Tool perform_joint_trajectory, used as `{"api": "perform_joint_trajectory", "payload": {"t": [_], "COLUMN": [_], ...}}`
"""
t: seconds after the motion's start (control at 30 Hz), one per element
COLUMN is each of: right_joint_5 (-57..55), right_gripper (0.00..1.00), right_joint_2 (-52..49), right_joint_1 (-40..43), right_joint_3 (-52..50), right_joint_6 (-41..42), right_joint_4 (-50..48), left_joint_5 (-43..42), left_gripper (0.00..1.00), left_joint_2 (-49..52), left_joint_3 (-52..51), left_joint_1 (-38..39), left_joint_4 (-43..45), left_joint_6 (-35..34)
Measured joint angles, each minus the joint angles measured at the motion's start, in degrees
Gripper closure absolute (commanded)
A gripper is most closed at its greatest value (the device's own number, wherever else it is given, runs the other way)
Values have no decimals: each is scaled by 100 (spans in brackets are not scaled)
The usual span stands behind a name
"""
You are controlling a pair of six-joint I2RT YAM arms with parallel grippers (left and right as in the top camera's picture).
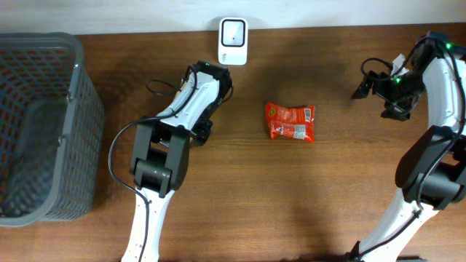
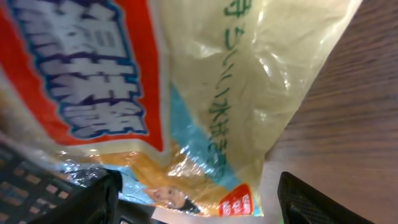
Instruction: Scan the item barcode
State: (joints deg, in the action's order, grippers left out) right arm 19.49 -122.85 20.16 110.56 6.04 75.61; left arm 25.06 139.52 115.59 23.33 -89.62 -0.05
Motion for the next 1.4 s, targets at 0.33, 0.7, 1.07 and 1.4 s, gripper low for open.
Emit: {"api": "perform_joint_trajectory", "payload": {"t": [0.33,0.7,1.07,1.4], "right_joint_5": [0,0,0,0], "right_gripper": [1,1,1,1], "right_joint_2": [0,0,0,0], "right_joint_1": [0,0,0,0], "right_joint_3": [0,0,0,0], "right_joint_6": [0,-2,0,-2], "right_joint_4": [-2,0,0,0], "left_joint_5": [481,-3005,-7831,-8072], "left_gripper": [100,100,100,100], "left_joint_2": [-299,101,83,83], "left_joint_3": [-1268,2490,2874,1403], "left_joint_1": [31,-22,-570,-1008], "left_joint_4": [1003,-721,-326,1384], "left_joint_6": [48,0,-87,-210]}}
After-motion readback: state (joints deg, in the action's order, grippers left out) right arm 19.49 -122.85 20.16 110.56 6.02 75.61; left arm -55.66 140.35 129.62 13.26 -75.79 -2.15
